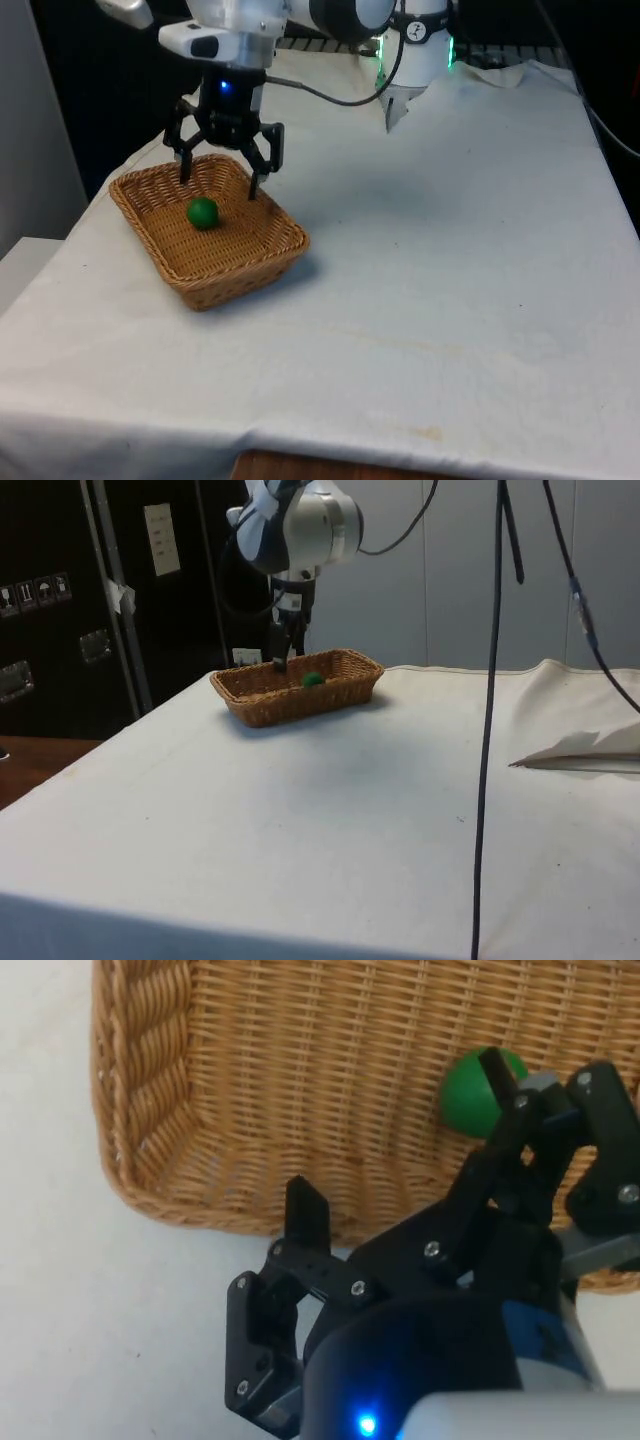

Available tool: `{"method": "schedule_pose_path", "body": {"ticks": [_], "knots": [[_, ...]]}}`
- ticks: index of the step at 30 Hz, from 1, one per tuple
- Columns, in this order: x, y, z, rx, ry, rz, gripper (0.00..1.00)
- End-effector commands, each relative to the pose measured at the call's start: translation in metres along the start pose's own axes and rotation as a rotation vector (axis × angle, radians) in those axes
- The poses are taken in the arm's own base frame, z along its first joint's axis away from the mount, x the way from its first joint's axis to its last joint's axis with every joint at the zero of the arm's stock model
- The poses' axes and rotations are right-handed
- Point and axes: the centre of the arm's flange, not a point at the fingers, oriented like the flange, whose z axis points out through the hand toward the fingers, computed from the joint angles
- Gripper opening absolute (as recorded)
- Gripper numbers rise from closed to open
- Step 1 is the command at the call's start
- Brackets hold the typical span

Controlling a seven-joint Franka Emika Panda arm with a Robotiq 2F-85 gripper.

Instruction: Pick up the ball and place it into the basket.

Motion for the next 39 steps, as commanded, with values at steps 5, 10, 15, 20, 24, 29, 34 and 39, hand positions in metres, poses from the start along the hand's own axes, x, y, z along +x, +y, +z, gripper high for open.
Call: {"method": "schedule_pose_path", "body": {"ticks": [5, 10, 15, 20, 24, 29, 34, 39], "knots": [[-0.001, -0.002, -0.021, 0.001, 0.001, -0.003, 1.0], [0.0, -0.006, -0.037, 0.011, 0.008, -0.012, 1.0], [0.0, -0.016, -0.055, 0.015, 0.01, -0.035, 1.0], [0.0, -0.023, -0.067, 0.015, 0.011, -0.052, 1.0], [0.0, -0.031, -0.082, 0.014, 0.014, -0.076, 1.0], [-0.001, -0.037, -0.092, 0.014, 0.018, -0.095, 1.0], [-0.002, -0.047, -0.106, 0.015, 0.024, -0.129, 1.0], [0.0, -0.052, -0.113, 0.018, 0.023, -0.153, 1.0]]}}
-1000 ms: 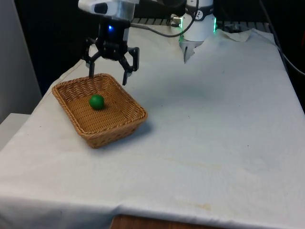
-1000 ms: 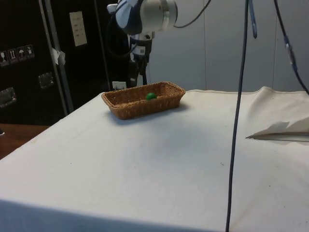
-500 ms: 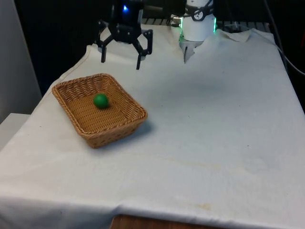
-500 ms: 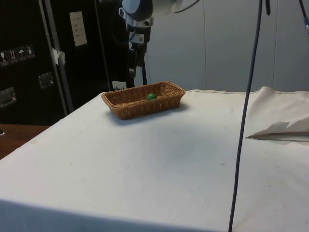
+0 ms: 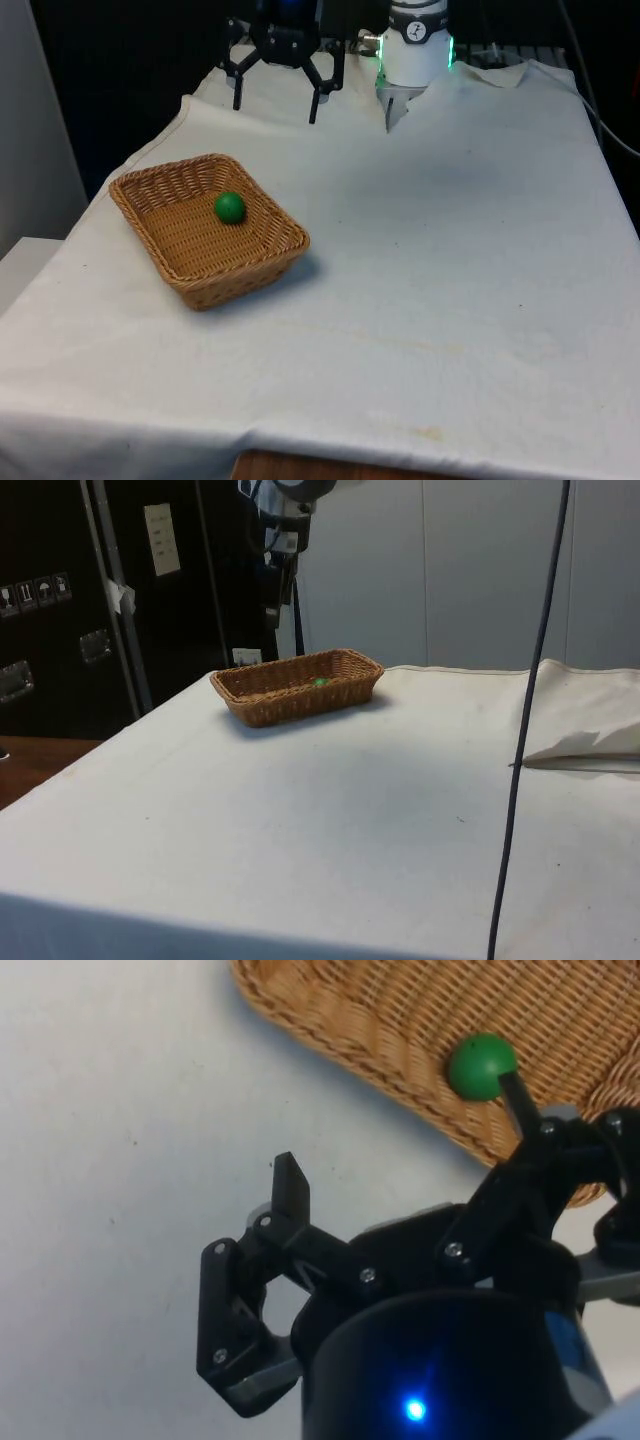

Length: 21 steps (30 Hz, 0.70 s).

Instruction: Pick up the ball and place it into the basket.

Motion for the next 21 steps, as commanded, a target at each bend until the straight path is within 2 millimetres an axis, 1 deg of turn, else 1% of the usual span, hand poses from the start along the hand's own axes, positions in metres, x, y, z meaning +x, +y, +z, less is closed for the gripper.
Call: {"method": "schedule_pose_path", "body": {"ticks": [1, 6, 7, 14, 15, 21], "knots": [[0.0, -0.002, -0.002, -0.008, -0.012, -0.011, 1.0], [0.004, -0.014, -0.012, -0.001, -0.015, -0.039, 1.0], [0.005, -0.013, -0.012, 0.011, -0.007, -0.037, 1.0], [0.003, -0.04, -0.018, 0.019, -0.019, -0.06, 1.0], [0.003, -0.04, -0.018, 0.031, -0.014, -0.063, 1.0], [-0.003, -0.064, -0.012, 0.042, -0.036, -0.068, 1.0]]}}
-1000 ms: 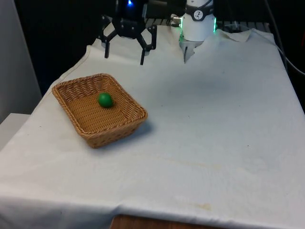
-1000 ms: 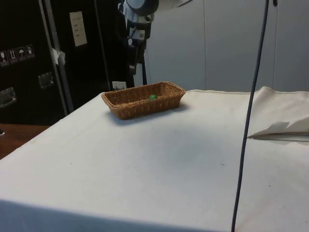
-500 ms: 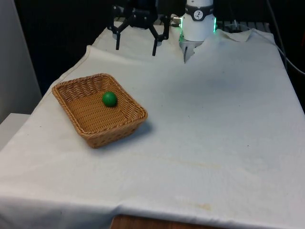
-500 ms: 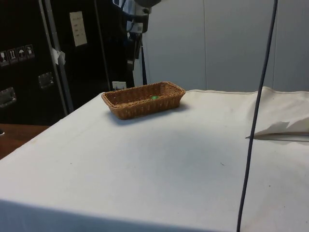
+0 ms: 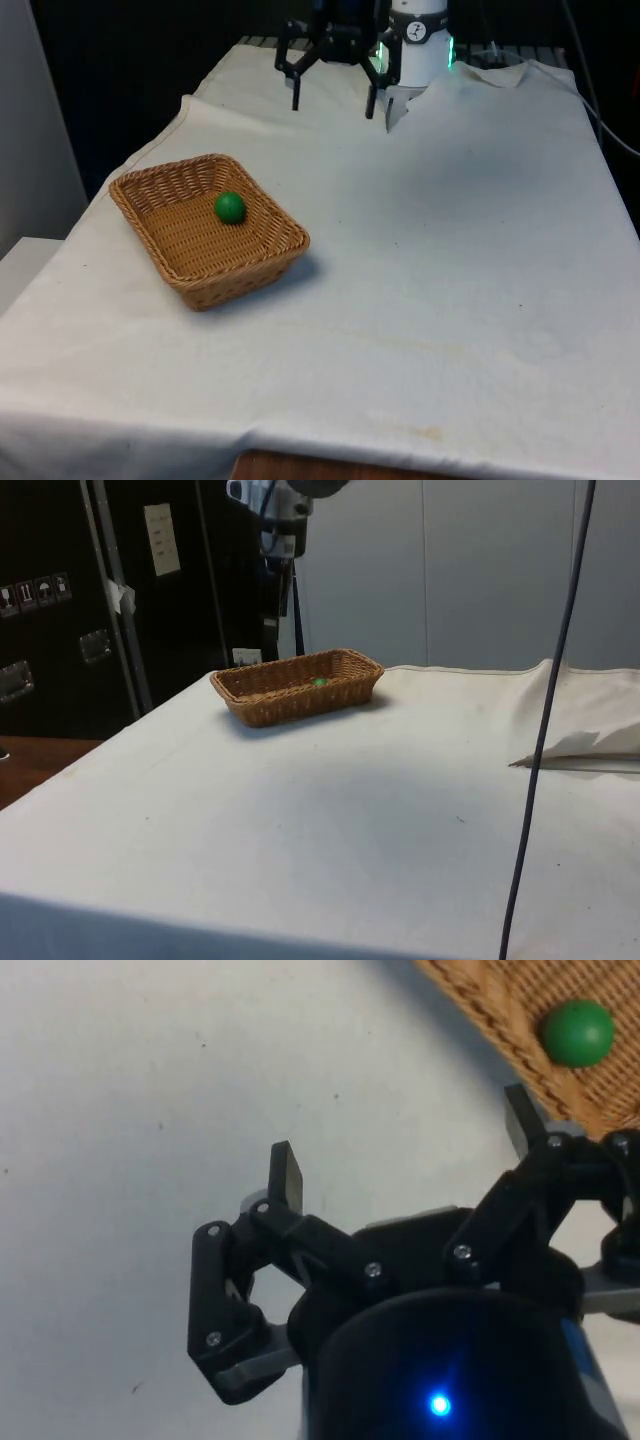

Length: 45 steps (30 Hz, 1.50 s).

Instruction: Pick up the ball and place it into the basket.

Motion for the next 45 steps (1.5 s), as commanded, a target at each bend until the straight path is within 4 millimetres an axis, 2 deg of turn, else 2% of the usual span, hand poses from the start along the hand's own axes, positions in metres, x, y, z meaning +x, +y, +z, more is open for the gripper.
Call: {"method": "schedule_pose_path", "body": {"ticks": [1, 3, 4, 6, 12, 13, 19, 23, 45], "knots": [[-0.001, -0.003, 0.002, -0.009, -0.007, 0.001, 1.0], [-0.003, -0.013, 0.007, 0.001, -0.019, 0.0, 1.0], [-0.001, -0.007, 0.003, 0.007, -0.006, -0.001, 1.0], [-0.004, -0.02, 0.011, 0.009, -0.028, 0.0, 1.0], [-0.009, -0.037, 0.021, 0.027, -0.058, 0.01, 1.0], [-0.008, -0.036, 0.018, 0.033, -0.046, 0.005, 1.0], [-0.013, -0.042, 0.031, 0.033, -0.098, 0.045, 1.0], [-0.015, -0.042, 0.033, 0.034, -0.11, 0.064, 1.0], [-0.025, -0.044, 0.033, 0.047, -0.18, 0.192, 1.0]]}}
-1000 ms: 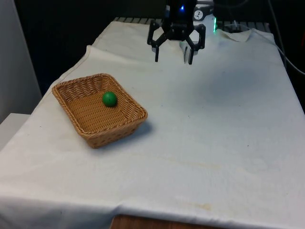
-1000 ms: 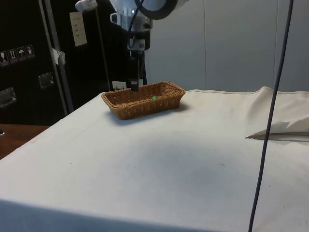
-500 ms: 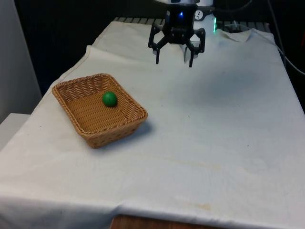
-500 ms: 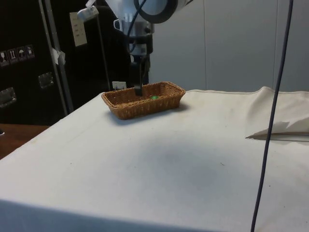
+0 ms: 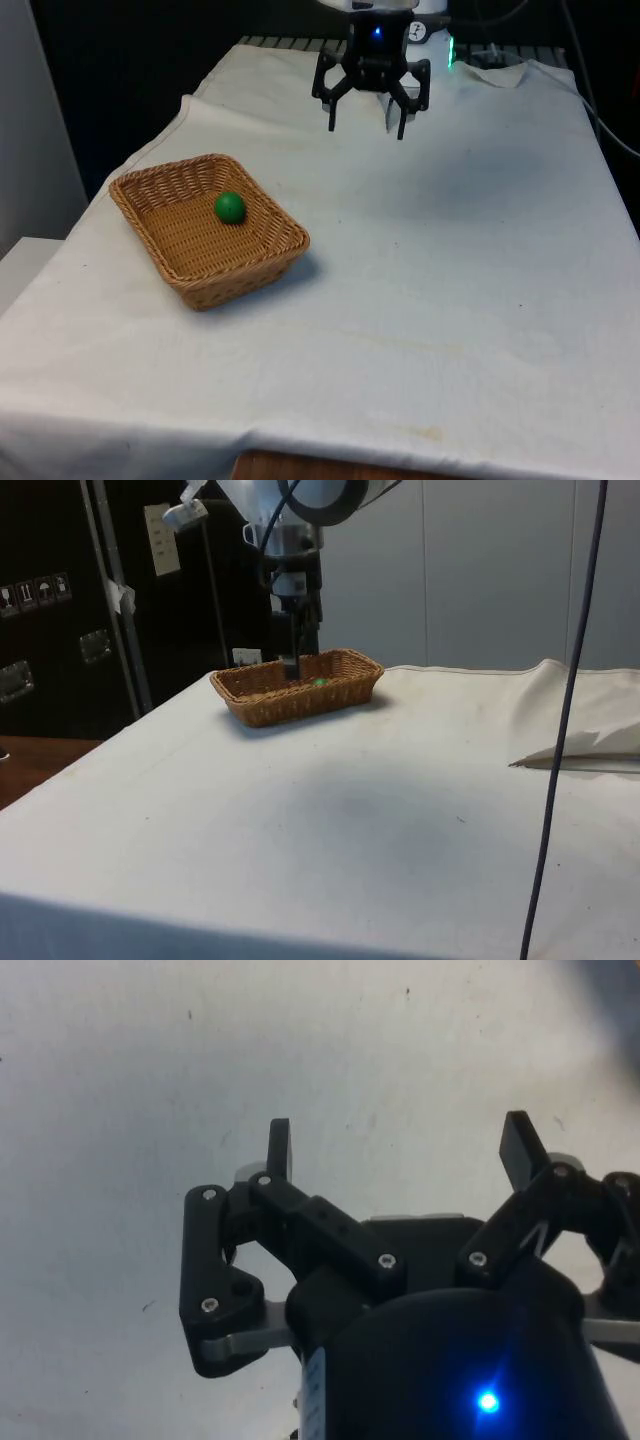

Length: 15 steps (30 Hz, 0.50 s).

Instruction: Pick up the ball and place it into the basket.

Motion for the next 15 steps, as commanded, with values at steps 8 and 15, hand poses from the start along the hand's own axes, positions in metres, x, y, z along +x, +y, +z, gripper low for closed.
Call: {"method": "schedule_pose_path", "body": {"ticks": [8, 15], "knots": [[-0.009, 0.001, -0.008, 0.016, -0.021, 0.036, 1.0], [-0.015, -0.003, -0.017, 0.047, -0.02, 0.051, 1.0]]}}
